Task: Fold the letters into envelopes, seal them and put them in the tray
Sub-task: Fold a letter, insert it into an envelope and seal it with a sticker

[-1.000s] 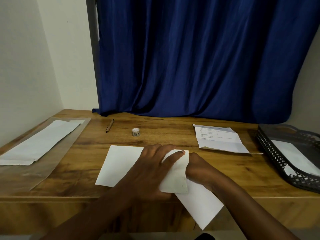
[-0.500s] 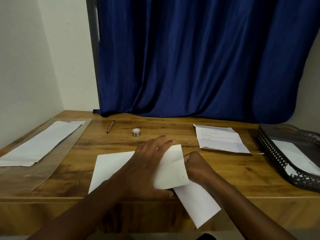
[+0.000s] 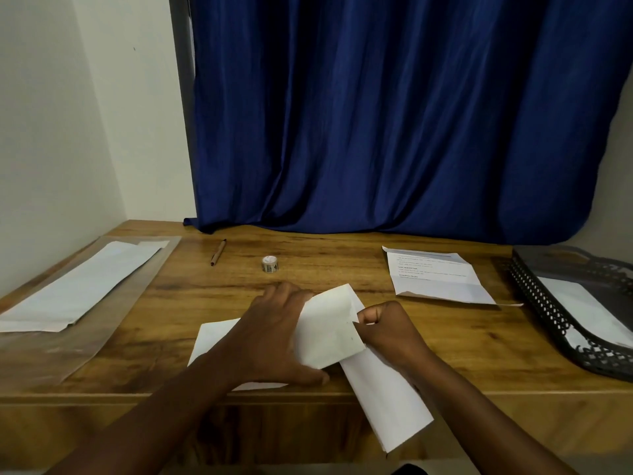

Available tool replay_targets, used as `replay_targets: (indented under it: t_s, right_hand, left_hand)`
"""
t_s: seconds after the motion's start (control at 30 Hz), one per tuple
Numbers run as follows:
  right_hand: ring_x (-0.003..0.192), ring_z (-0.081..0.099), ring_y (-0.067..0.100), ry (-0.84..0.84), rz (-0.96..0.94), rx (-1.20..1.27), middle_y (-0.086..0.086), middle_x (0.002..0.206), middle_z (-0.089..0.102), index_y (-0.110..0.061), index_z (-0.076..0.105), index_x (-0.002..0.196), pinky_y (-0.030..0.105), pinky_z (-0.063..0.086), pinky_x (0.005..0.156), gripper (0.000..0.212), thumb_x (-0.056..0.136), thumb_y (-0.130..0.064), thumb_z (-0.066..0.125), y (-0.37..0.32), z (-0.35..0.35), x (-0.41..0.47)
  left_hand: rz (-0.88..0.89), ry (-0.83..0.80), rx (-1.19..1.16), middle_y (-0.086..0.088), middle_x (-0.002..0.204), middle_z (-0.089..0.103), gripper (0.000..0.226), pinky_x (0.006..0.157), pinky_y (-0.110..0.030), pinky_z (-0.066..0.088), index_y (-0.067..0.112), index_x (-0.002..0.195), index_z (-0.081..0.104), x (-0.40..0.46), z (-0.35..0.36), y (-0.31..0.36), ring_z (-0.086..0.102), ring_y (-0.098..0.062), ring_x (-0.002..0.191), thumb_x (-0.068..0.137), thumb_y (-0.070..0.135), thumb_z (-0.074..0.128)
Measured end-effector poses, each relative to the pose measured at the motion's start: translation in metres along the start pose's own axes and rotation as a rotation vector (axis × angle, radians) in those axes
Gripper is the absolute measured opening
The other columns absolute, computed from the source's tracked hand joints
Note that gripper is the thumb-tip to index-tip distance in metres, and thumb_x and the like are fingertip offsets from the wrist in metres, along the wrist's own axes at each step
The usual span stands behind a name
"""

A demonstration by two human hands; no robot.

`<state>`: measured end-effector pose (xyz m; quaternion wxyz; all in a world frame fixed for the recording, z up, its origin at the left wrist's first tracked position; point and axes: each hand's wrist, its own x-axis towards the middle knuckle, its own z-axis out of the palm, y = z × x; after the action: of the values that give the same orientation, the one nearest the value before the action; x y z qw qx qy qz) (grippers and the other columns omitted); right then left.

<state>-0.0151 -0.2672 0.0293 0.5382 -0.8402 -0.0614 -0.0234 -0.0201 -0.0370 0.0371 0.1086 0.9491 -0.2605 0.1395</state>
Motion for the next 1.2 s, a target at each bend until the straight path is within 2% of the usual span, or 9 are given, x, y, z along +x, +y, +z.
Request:
replay_targets:
  t_s: [0.13,0.27,0.33,0.4,0.47,0.53,0.63,0.73,1.2]
  right_hand:
    - [0.067,0.065,0.036,-0.024,-0.050,0.002,0.027,0.078,0.070,0.001,0.075,0.073,0.036,0.047,0.067,0.051,0.078,-0.049,0.079,-0.003,-0.005,-0.005]
    - [0.093,0.072,0.004,-0.068,-0.090,-0.052,-0.011,0.103,0.078,-0.024,0.082,0.098,0.027,0.056,0.084,0.013,0.091,-0.031,0.074,-0.010,-0.028,-0.013]
    - [0.106,0.064,-0.006,-0.070,-0.138,-0.111,-0.032,0.125,0.064,-0.044,0.071,0.122,0.022,0.055,0.089,0.034,0.091,-0.028,0.075,-0.010,-0.043,-0.016]
    - [0.107,0.053,-0.015,-0.061,-0.142,-0.181,-0.050,0.126,0.039,-0.059,0.047,0.140,0.012,0.052,0.081,0.066,0.090,-0.028,0.076,-0.015,-0.058,-0.019]
    - [0.098,0.056,-0.011,-0.063,-0.097,-0.233,-0.048,0.118,0.035,-0.060,0.034,0.143,0.008,0.052,0.066,0.077,0.088,-0.030,0.078,-0.018,-0.075,-0.020]
    - [0.083,0.071,0.003,-0.069,-0.055,-0.251,-0.036,0.114,0.054,-0.049,0.045,0.135,0.011,0.053,0.058,0.061,0.086,-0.033,0.079,-0.023,-0.091,-0.023]
    - [0.079,0.074,0.002,-0.128,-0.026,-0.287,-0.017,0.103,0.073,-0.035,0.063,0.114,0.013,0.053,0.059,0.029,0.088,-0.036,0.075,-0.026,-0.105,-0.027]
    - [0.081,0.074,0.004,-0.185,-0.003,-0.340,-0.013,0.101,0.075,-0.030,0.066,0.113,0.017,0.057,0.065,0.025,0.090,-0.037,0.073,-0.028,-0.109,-0.027]
    - [0.085,0.071,0.001,-0.430,-0.021,-0.499,-0.017,0.095,0.072,-0.032,0.070,0.104,0.018,0.057,0.069,0.016,0.090,-0.038,0.076,-0.042,-0.089,-0.025]
  left_hand:
    - [-0.004,-0.032,-0.030,0.016,0.139,0.043,0.117,0.101,-0.031,0.039,0.035,0.143,0.032,0.001,-0.006,0.002,0.040,-0.005,0.118,0.048,0.093,0.069]
    - [-0.026,-0.046,-0.052,0.017,0.141,0.044,0.116,0.105,-0.033,0.037,0.037,0.144,0.029,0.000,-0.009,0.001,0.044,-0.005,0.123,0.050,0.090,0.071]
    - [-0.038,-0.047,-0.055,0.017,0.142,0.044,0.115,0.105,-0.032,0.037,0.037,0.144,0.028,-0.002,-0.009,-0.002,0.044,-0.006,0.124,0.051,0.089,0.071]
    - [-0.048,-0.053,-0.053,0.017,0.143,0.043,0.115,0.107,-0.032,0.037,0.038,0.145,0.027,-0.002,-0.010,-0.004,0.042,-0.006,0.126,0.051,0.089,0.071]
    - [-0.057,-0.067,-0.051,0.016,0.146,0.042,0.116,0.109,-0.033,0.035,0.038,0.146,0.026,-0.002,-0.011,-0.005,0.041,-0.007,0.129,0.052,0.089,0.071]
    - [-0.059,-0.073,-0.036,0.015,0.149,0.040,0.117,0.111,-0.034,0.033,0.039,0.147,0.024,-0.001,-0.012,-0.006,0.039,-0.008,0.132,0.052,0.091,0.069]
    - [-0.047,-0.068,0.016,0.014,0.153,0.036,0.121,0.114,-0.035,0.029,0.038,0.150,0.020,-0.001,-0.013,-0.004,0.036,-0.009,0.135,0.052,0.093,0.065]
    - [-0.037,-0.047,0.036,0.012,0.156,0.032,0.123,0.116,-0.036,0.026,0.037,0.151,0.019,0.000,-0.015,-0.002,0.033,-0.011,0.138,0.052,0.094,0.064]
    - [0.013,0.021,0.153,0.007,0.152,0.033,0.125,0.113,-0.038,0.026,0.034,0.152,0.016,0.000,-0.015,0.007,0.033,-0.016,0.136,0.052,0.096,0.061]
